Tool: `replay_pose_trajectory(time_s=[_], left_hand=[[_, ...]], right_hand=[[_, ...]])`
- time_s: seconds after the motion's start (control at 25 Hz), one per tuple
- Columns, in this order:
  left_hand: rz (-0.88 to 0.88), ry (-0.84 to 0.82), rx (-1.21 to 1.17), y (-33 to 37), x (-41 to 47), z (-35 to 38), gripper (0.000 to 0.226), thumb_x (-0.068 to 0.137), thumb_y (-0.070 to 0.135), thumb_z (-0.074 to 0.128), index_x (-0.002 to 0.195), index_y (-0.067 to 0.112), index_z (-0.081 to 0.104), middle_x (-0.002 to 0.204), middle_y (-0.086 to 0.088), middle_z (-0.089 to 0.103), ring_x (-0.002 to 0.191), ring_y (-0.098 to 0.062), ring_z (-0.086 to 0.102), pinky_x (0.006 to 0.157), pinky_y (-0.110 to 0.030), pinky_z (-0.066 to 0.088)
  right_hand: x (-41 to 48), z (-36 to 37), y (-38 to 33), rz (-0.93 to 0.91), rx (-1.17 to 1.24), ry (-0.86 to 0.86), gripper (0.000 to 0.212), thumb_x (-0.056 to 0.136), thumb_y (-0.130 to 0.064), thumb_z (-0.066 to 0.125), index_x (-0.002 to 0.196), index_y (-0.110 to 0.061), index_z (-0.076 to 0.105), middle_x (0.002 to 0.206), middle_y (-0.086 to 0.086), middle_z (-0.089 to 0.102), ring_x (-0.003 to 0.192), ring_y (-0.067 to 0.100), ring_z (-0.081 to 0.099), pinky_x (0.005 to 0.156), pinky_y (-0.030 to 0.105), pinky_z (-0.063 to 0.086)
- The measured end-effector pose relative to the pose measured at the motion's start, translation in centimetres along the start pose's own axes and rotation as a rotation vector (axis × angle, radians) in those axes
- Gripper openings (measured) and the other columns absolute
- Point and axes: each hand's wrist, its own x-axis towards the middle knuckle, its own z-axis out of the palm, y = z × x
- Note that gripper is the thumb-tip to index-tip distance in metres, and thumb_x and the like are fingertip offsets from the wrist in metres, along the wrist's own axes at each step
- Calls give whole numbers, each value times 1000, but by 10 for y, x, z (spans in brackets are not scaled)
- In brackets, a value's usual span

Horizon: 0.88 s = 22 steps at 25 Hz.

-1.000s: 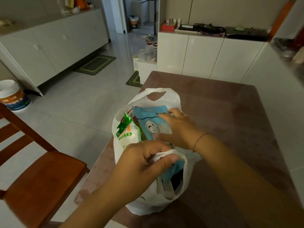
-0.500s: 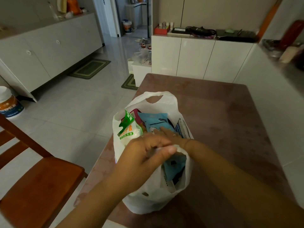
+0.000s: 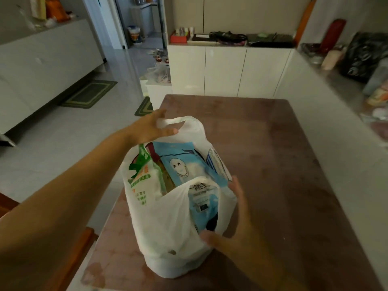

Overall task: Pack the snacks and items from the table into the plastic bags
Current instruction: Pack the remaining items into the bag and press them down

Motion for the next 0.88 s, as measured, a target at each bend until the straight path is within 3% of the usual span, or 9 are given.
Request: replay_pose_trajectory(time_s=[0.04, 0.08, 0.12, 0.16, 0.24, 0.36, 0.6, 0.76, 0.88], left_hand=[[16, -19, 6, 6, 8, 0, 56, 87, 43, 61, 133, 14, 47, 131, -8, 55, 120, -18, 53, 97, -34, 38], [37, -17, -33, 11, 14, 0, 39, 90, 39, 58, 116, 10, 59, 109, -9, 65, 99, -9, 63, 93, -33, 42], [33, -14, -125, 12, 19, 0, 29, 92, 34, 55, 98, 7, 63, 85, -8, 66, 73, -4, 64, 86, -34, 45], [14, 0, -251, 15, 21, -2, 29, 94, 32, 53, 85, 6, 63, 68, -6, 59, 54, -6, 58, 78, -35, 47], [-20, 46, -480, 25, 20, -8, 32, 94, 30, 53, 71, 9, 60, 53, -1, 49, 44, -9, 45, 61, -29, 48], [16, 117, -631, 40, 12, -26, 30, 94, 27, 54, 69, 13, 64, 46, 5, 43, 41, -8, 36, 41, -17, 35], [-25, 74, -854, 50, -3, -10, 30, 99, 18, 44, 84, 8, 67, 37, 10, 34, 34, -5, 26, 35, -14, 24], [-71, -31, -878, 57, -2, 31, 35, 100, 17, 40, 73, 9, 60, 40, 6, 41, 33, -6, 32, 40, -19, 31], [-7, -39, -876, 70, 5, 40, 30, 99, 19, 44, 79, 10, 64, 45, 2, 48, 37, -11, 41, 46, -23, 40]], right_hand=[[10, 2, -4, -18, 2, 65, 75, 61, -63, 69, 127, -37, 43, 118, -37, 47, 114, -10, 47, 100, 22, 39], [27, 0, -7, 47, 110, 133, 35, 78, -45, 65, 106, -26, 59, 94, -23, 63, 94, -4, 60, 91, 27, 48], [47, -7, -10, 125, 275, 188, 16, 90, -30, 55, 85, -16, 61, 64, -14, 63, 65, -1, 63, 76, 30, 51], [64, -17, -16, 168, 445, 224, 30, 96, -23, 44, 71, -12, 55, 43, -9, 52, 42, 3, 52, 62, 31, 47], [86, -46, -35, 125, 667, 286, 42, 99, -24, 36, 59, -14, 47, 34, -7, 36, 31, 7, 31, 49, 27, 34], [114, -84, -66, 19, 576, 407, 42, 97, -28, 43, 58, -17, 52, 43, -6, 37, 40, 7, 32, 44, 21, 33], [168, -131, -88, -99, 312, 522, 33, 96, -26, 47, 66, -18, 59, 48, -12, 51, 55, 8, 43, 50, 16, 42], [167, -137, -28, 60, 115, 551, 13, 89, -15, 58, 100, -10, 63, 90, 0, 62, 83, 13, 56, 73, 21, 45], [142, -163, -1, 213, -21, 667, 39, 83, -11, 64, 121, -12, 53, 124, 11, 53, 107, 22, 53, 85, 29, 45]])
